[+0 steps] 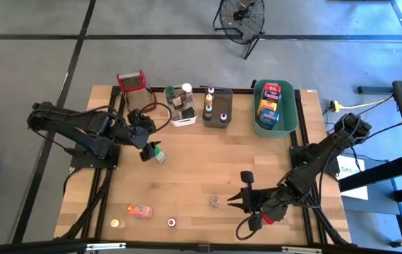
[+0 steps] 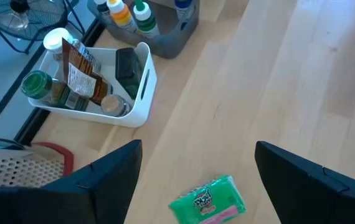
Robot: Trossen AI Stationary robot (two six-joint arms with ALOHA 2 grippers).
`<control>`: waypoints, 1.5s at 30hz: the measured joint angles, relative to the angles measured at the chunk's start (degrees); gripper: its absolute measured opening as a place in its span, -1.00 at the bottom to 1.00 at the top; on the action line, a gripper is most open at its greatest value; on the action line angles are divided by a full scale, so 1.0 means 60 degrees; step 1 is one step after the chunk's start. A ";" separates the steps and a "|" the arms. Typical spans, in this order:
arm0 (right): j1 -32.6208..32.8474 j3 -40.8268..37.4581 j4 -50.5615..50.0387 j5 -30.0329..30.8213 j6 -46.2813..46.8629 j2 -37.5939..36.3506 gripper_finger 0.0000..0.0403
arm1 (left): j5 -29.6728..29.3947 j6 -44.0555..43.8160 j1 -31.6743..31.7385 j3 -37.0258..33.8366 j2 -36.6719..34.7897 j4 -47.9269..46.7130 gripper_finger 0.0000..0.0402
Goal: Pick & Place Kitchen Items
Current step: Put the pink coloring bottle into the black transparent bin
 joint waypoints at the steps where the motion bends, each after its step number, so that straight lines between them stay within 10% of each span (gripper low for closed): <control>1: -0.0004 0.0000 -0.0005 0.0000 -0.0146 0.0000 -0.71 | 0.0000 0.0000 0.0000 0.0000 0.0000 0.0000 0.53; 25: 0.0084 0.0727 -0.1417 -0.0223 0.0122 -0.0195 -0.52 | -0.0004 -0.0004 0.0000 0.0000 0.0007 -0.0004 0.53; 34: 0.0065 0.2760 -0.6693 -0.0303 0.4185 -0.0248 -0.09 | -0.0004 -0.0004 0.0000 0.0000 0.0007 -0.0004 0.53; 45: -0.0317 0.2861 -1.0143 -0.3589 0.8969 -0.0067 -0.06 | -0.0004 -0.0004 0.0000 0.0002 0.0011 -0.0004 0.53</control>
